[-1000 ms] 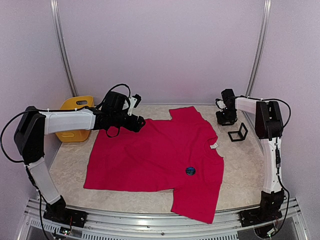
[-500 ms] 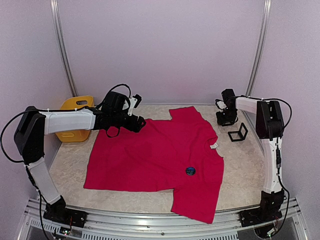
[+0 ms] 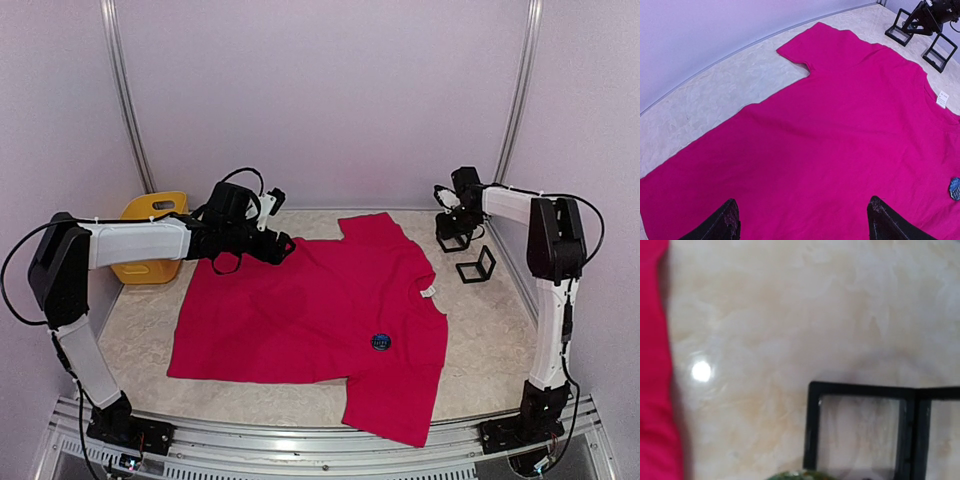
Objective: Pin the brooch onto the clothing
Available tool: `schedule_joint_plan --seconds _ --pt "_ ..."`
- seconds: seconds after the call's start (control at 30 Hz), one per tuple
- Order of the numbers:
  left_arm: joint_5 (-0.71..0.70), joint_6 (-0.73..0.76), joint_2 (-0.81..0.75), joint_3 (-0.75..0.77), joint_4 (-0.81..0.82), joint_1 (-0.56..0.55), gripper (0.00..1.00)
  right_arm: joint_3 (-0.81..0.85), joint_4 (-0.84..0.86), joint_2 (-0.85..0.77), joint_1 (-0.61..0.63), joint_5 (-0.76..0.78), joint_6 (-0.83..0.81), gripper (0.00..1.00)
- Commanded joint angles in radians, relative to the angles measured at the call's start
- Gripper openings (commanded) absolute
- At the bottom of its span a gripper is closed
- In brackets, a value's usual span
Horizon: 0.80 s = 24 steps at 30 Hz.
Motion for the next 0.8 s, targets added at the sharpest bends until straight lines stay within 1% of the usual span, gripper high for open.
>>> schedule_joint_plan --seconds 0.0,0.13,0.2,0.33,0.43,0.57,0.67,0.77 --pt "0.043 -0.039 -0.023 0.031 0.028 0.001 0.83 -0.132 0.141 -0.148 0.048 -0.048 -0.053 0.35" --pt "0.054 -0.067 -0.023 0.075 0.004 -0.023 0.82 -0.27 0.277 -0.27 0.132 -0.065 -0.085 0.34" --pt "0.069 -0.083 -0.026 0.091 0.003 -0.039 0.82 -0.362 0.366 -0.341 0.195 -0.071 -0.115 0.34" --pt "0.123 -0.122 -0.041 0.11 0.022 -0.062 0.82 -0.491 0.483 -0.453 0.323 -0.091 -0.142 0.35" --pt "0.196 -0.181 -0.054 0.101 0.058 -0.067 0.82 -0.568 0.573 -0.516 0.418 -0.124 -0.139 0.35" --pt "0.286 -0.247 -0.041 0.095 0.113 -0.073 0.82 -0.637 0.651 -0.572 0.514 -0.136 -0.144 0.36" --pt "0.355 -0.291 -0.034 0.082 0.161 -0.076 0.81 -0.655 0.671 -0.59 0.566 -0.146 -0.14 0.36" --pt "0.421 -0.347 -0.035 0.058 0.247 -0.078 0.8 -0.663 0.68 -0.596 0.611 -0.14 -0.135 0.36"
